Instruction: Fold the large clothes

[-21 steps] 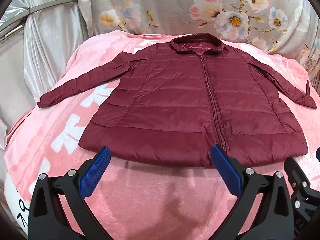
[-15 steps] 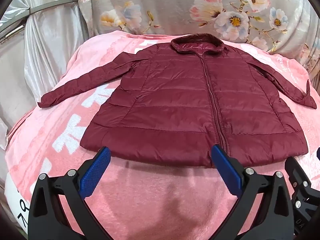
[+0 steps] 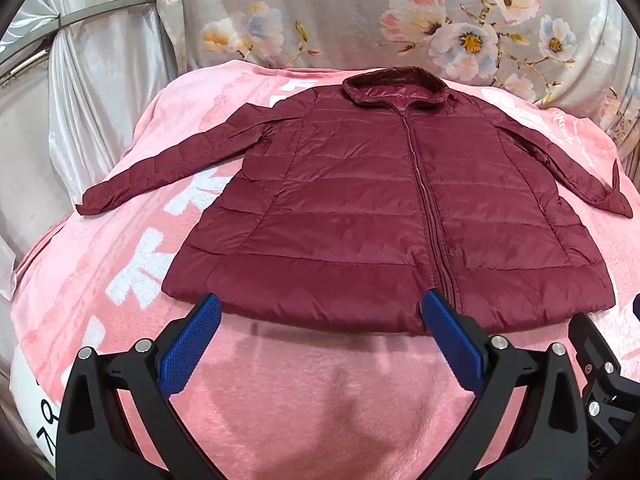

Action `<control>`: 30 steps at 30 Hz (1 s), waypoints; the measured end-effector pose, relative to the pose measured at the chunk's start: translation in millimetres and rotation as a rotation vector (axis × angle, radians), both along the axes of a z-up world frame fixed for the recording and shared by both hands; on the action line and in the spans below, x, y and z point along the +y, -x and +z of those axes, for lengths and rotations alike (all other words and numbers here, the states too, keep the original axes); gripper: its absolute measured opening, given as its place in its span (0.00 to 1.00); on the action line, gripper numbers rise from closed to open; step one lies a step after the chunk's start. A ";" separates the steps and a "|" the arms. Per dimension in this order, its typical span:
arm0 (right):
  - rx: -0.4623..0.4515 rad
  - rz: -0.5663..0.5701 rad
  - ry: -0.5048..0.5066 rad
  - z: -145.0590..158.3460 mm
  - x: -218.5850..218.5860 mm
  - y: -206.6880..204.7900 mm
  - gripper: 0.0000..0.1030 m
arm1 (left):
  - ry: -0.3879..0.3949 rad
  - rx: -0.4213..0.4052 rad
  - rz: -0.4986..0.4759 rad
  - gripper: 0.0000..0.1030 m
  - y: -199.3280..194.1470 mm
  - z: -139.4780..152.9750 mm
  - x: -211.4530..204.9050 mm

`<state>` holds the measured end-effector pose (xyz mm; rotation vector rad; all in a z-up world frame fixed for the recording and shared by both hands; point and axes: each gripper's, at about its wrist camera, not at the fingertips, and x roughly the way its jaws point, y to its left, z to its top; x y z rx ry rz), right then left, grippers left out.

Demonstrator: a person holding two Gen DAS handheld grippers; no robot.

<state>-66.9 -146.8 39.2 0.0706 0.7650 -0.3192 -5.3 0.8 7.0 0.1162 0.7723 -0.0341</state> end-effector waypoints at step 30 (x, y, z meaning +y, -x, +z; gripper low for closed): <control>0.006 0.001 -0.001 -6.1 5.2 -1.5 0.95 | 0.012 0.023 -0.004 0.95 -5.2 -8.4 3.1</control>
